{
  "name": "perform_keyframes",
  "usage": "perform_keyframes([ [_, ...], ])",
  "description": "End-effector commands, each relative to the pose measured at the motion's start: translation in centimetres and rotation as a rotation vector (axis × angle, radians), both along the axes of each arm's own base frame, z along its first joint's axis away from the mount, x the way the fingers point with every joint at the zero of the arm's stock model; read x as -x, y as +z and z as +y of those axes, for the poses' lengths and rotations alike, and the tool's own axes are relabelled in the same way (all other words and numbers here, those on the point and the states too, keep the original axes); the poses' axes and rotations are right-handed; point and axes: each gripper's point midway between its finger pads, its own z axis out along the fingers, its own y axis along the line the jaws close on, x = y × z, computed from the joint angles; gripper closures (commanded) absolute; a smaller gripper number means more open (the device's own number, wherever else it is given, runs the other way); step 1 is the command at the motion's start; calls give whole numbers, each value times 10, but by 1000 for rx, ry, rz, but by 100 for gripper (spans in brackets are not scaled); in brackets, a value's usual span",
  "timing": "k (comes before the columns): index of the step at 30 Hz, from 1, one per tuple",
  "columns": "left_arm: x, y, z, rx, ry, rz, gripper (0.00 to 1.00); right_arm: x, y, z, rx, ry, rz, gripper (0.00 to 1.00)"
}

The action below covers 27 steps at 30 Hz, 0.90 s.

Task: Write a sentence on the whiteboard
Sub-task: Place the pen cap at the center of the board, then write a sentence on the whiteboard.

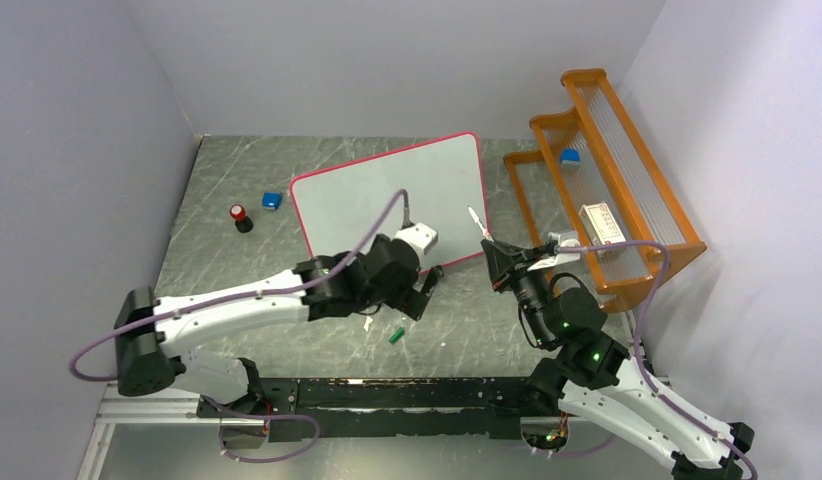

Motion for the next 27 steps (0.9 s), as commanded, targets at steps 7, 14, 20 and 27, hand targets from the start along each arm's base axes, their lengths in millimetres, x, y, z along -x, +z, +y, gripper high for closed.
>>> perform_keyframes([
  [7,-57,124,50,171,163,-293,7,0,21,-3,-2,-8,-22,100],
  [14,-101,165,109,228,248,-337,2,-2,21,2,35,4,-11,100],
  [20,-127,180,152,286,321,-371,2,-4,21,11,49,32,-4,100],
  [27,-147,174,203,343,408,-403,2,-8,22,28,93,81,4,100],
])
